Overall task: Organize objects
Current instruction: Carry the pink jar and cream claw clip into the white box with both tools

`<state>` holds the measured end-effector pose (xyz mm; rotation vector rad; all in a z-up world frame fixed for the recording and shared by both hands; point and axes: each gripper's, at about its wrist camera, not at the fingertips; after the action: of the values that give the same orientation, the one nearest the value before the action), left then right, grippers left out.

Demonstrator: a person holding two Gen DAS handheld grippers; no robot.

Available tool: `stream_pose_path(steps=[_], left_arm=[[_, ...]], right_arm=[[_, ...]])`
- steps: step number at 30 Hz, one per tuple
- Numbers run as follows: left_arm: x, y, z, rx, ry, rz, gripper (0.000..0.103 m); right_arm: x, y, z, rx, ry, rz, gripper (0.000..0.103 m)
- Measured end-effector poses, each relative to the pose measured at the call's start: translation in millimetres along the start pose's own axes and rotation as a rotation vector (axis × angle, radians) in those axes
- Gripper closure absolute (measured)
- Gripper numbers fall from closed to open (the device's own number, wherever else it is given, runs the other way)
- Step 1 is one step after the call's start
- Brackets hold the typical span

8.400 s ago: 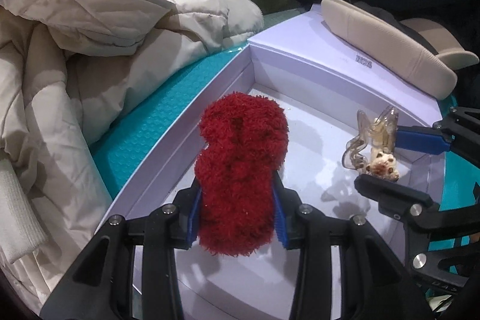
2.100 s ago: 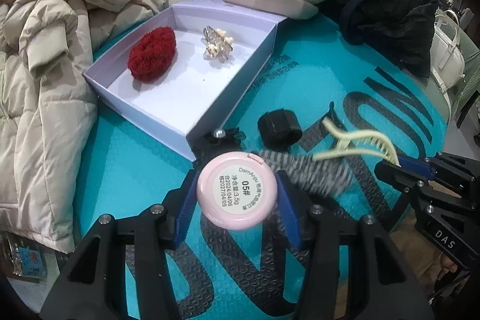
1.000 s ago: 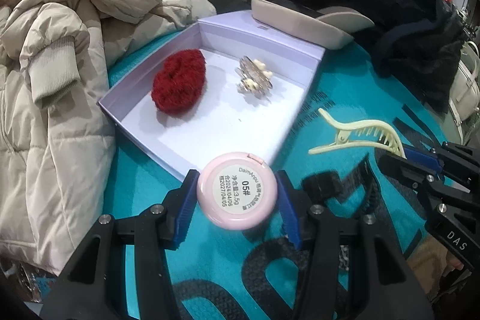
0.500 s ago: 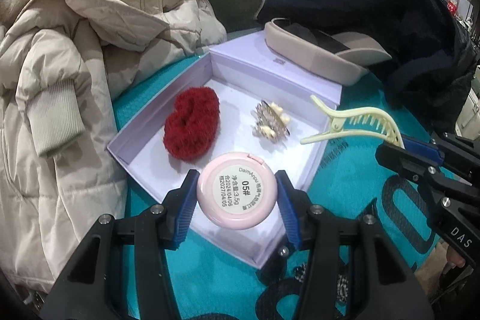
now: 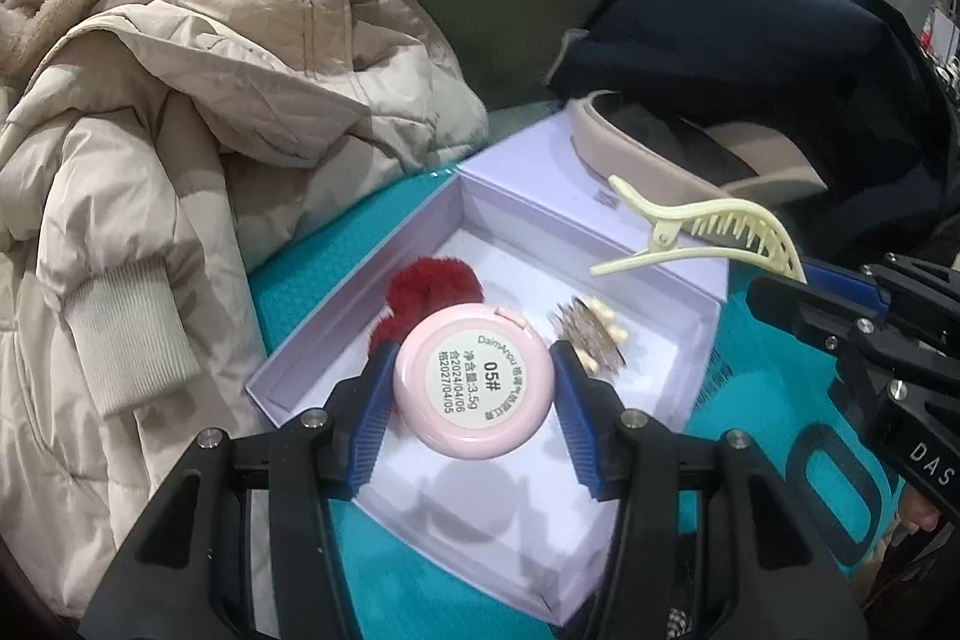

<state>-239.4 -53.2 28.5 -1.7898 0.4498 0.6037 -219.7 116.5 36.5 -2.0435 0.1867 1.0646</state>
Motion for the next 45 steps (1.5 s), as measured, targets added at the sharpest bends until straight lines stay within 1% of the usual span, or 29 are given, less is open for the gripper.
stream_pose_path(steps=[5,9,12,14,19,24,28,31,37,45], left_arm=[[-10.8,16.7,-8.0,-0.017,-0.019,-0.001,0.054],[-12.2,34.2,-13.8,-0.031,-0.038,-0.015,0.054],[-8.2,47.6,-16.9,-0.045,-0.048,-0.032,0.054],[-4.5,56.5,-18.5,-0.042,-0.057,-0.041,0.054],[2.5,74.8,-17.5,-0.062,-0.067,-0.049,0.054],[7.0,90.2,-14.2,-0.062,-0.06,-0.051,0.054],[10.3,104.1,-8.1,-0.063,-0.043,-0.072,0.054],[10.5,109.1,-2.6,-0.086,-0.026,-0.057,0.054],[7.6,117.1,6.3,-0.102,-0.005,-0.062,0.054],[6.1,119.4,8.5,-0.109,0.0,-0.061,0.054]], right_arm=[[-11.4,20.8,5.6,-0.019,-0.01,-0.023,0.088],[-14.0,39.4,7.8,-0.038,-0.032,-0.045,0.088],[-10.8,56.4,10.9,-0.049,-0.045,-0.07,0.088],[-7.2,66.0,12.9,-0.058,-0.048,-0.087,0.088],[1.8,89.0,21.6,-0.083,-0.021,-0.111,0.088],[9.4,105.2,24.8,-0.076,-0.014,-0.128,0.088],[15.8,113.7,31.2,-0.068,0.004,-0.143,0.088],[19.3,118.3,36.1,-0.049,0.014,-0.159,0.088],[20.8,117.3,37.3,-0.061,0.017,-0.152,0.088],[21.1,117.5,34.1,-0.053,0.017,-0.15,0.088]])
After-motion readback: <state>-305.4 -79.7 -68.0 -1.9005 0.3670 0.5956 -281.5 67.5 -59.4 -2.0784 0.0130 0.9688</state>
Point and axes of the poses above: each gripper's, at about its wrist camera, not at the fingertips, and y roughly the way its jaws point, z to its right, x to its underside, and after that the axes turned 14 degrees about -x, right-handed
